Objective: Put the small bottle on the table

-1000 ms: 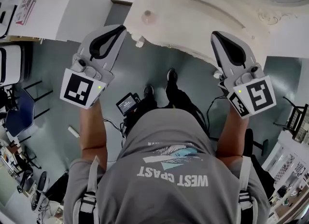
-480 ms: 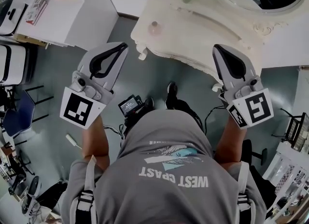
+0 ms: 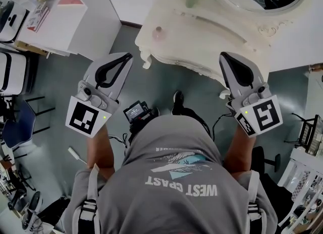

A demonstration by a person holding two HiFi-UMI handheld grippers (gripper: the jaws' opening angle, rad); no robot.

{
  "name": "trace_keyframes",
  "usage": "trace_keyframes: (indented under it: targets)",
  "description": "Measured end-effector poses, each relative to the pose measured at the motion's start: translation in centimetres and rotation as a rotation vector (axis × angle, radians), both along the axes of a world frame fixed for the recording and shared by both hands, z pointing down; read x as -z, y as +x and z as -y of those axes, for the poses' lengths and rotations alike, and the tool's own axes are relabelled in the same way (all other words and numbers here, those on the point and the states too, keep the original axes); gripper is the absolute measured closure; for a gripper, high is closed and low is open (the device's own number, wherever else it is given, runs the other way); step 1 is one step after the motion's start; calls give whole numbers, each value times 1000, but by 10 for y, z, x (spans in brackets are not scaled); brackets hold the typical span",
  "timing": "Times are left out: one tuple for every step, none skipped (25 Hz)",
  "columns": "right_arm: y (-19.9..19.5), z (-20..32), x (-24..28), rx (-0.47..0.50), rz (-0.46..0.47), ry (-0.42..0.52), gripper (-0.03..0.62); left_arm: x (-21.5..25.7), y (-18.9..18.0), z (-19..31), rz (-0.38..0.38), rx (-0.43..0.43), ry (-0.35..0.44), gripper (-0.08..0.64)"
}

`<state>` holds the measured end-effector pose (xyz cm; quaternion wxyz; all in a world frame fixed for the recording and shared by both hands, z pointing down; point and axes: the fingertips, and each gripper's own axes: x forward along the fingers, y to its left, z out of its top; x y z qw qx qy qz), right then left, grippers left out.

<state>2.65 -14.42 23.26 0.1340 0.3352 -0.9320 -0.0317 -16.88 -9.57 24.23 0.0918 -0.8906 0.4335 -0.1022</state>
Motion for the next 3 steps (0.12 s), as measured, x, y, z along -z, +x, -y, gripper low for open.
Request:
trace_keyframes:
  targets:
    - [-1, 6, -10, -1, -2, -3, 592, -11, -1, 6, 0, 0, -5, 555]
    - [-1, 12, -19, -2, -4, -4, 592, -21, -2, 12, 0, 0, -10, 555]
    - [-2, 18, -27, -4, -6, -5, 592, -30, -3, 19, 0, -1, -14, 555]
